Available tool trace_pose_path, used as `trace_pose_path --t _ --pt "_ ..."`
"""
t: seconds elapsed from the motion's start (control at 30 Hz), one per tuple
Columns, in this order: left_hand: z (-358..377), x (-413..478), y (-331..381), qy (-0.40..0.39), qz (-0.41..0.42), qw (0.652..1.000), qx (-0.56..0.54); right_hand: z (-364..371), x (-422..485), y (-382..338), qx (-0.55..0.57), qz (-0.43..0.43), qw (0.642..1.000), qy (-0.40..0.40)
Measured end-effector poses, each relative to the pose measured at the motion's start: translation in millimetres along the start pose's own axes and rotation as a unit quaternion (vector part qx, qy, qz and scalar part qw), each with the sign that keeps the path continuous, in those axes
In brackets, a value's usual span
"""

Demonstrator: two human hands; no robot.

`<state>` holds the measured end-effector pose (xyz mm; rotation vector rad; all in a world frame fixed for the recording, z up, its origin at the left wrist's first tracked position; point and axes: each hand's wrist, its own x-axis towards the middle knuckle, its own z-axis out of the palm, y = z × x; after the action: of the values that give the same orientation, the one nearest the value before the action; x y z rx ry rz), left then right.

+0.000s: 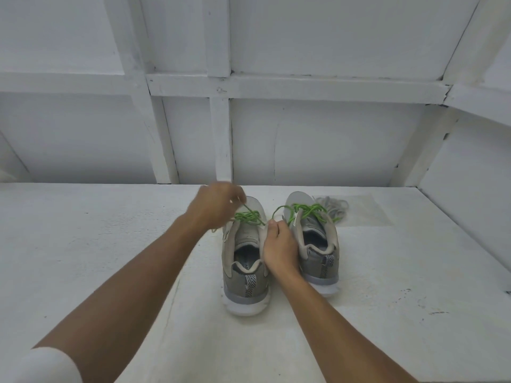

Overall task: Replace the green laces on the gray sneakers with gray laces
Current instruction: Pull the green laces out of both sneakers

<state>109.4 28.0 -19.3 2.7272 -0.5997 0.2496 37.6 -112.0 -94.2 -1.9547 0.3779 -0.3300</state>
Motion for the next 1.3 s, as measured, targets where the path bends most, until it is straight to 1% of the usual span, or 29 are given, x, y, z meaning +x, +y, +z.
trace_pose_path --t 0.07,0.13,0.2,0.3,0.37,0.47,0.63,0.77,0.9,0.97,1.13,1.2,1.3 --pt "-18 6 -15 0.051 -0.041 0.998 -0.026 1 0 0 -0.003 -0.003 1.000 0.002" --pt "-27 8 -23 0.070 -0.064 0.995 -0.007 1 0 0 -0.005 -0.001 1.000 0.001" --pt "-24 5 -19 0.046 -0.052 0.998 0.004 1 -1 0 -0.004 0.000 1.000 -0.001" --pt "-4 -5 0 -0.028 -0.006 1.000 -0.005 0 -1 -1 0.000 0.003 1.000 -0.003" --pt "10 -10 14 -0.070 0.020 0.997 0.012 0 -1 -2 -0.001 0.002 1.000 -0.001" --pt "26 -13 27 -0.086 0.044 0.994 0.040 1 0 -1 -0.002 0.000 1.000 0.005" --pt "26 -10 23 -0.058 0.053 0.997 0.021 1 0 -1 -0.003 -0.005 1.000 0.007" --pt "11 -7 11 -0.018 0.030 0.999 -0.012 1 0 -1 -0.005 -0.002 1.000 0.006" --pt "-6 -1 -5 0.052 -0.039 0.996 -0.064 2 1 1 -0.003 -0.003 1.000 0.004" --pt "-12 2 -13 0.085 -0.073 0.991 -0.072 2 1 1 -0.006 -0.006 1.000 0.004" --pt "-23 3 -22 0.156 -0.127 0.974 -0.107 1 1 1 -0.005 -0.008 1.000 0.005" --pt "-23 1 -24 0.163 -0.138 0.970 -0.114 1 1 1 -0.005 -0.009 1.000 0.006" --pt "-16 -3 -21 0.114 -0.123 0.983 -0.080 1 1 0 0.000 -0.006 1.000 0.005"
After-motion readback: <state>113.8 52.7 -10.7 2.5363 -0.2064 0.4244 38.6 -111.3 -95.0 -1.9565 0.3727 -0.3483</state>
